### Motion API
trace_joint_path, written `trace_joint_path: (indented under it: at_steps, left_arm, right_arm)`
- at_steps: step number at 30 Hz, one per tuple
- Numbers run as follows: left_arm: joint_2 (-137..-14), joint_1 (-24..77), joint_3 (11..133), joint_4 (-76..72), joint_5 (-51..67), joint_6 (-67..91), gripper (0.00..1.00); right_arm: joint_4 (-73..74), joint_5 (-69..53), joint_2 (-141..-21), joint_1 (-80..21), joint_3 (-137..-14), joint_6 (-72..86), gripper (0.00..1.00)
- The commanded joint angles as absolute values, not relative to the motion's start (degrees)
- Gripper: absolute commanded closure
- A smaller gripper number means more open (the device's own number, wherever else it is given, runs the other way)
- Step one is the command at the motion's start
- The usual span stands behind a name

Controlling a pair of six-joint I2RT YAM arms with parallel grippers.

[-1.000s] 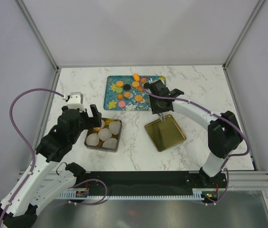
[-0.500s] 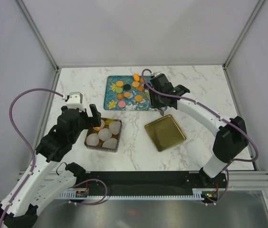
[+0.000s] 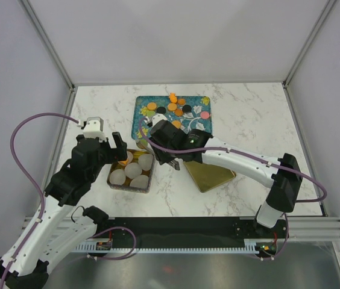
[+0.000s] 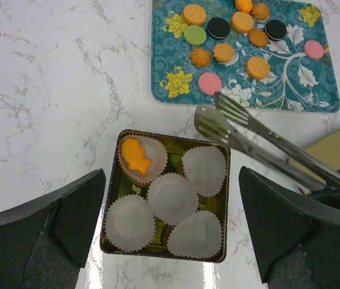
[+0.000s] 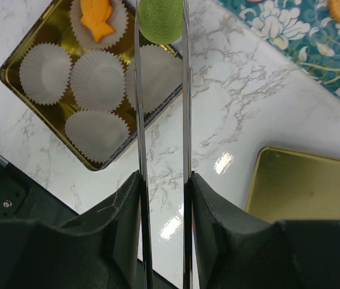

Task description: Pack the cookies

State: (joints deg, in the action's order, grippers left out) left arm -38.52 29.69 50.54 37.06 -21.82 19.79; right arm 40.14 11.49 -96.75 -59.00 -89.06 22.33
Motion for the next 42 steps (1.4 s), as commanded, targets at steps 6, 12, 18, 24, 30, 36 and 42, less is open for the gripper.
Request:
trace_joint_path:
  at_steps: [6, 12, 18, 24, 30, 36, 42]
  left_arm:
    - [-38.2, 29.0, 50.4, 34.1, -21.3, 18.5, 0.00]
    - [-38.2, 28.9, 50.3, 34.1, -21.2, 18.5, 0.00]
    - [-38.6, 28.8, 50.4, 34.1, -20.8, 18.5, 0.00]
    - [-38.7, 28.7, 50.5, 34.0, -20.5, 18.5, 0.00]
    - [-38.8, 28.6, 50.5, 34.0, -20.1, 18.5, 0.00]
    - [-38.8, 28.5, 50.4, 33.9, -20.1, 18.5, 0.00]
    - [-38.8, 28.4, 50.4, 33.9, -20.1, 18.4, 0.00]
  right_arm:
    - [40.8, 13.6, -98.3, -63.4, -87.7, 24.5, 0.62]
    - [40.3, 12.7, -98.7, -64.3, -86.0, 24.7, 0.62]
    - [40.3, 12.7, -99.5, -64.8, -84.9, 25.0, 0.62]
    - [40.5, 13.0, -100.0, -65.0, -85.2, 25.0, 0.59]
    - [40.8, 13.8, -99.7, -65.1, -85.3, 25.0, 0.52]
    - [41.0, 14.1, -99.2, -65.1, -85.0, 24.7, 0.49]
    - [40.9, 14.3, -98.7, -65.0, -85.0, 24.7, 0.45]
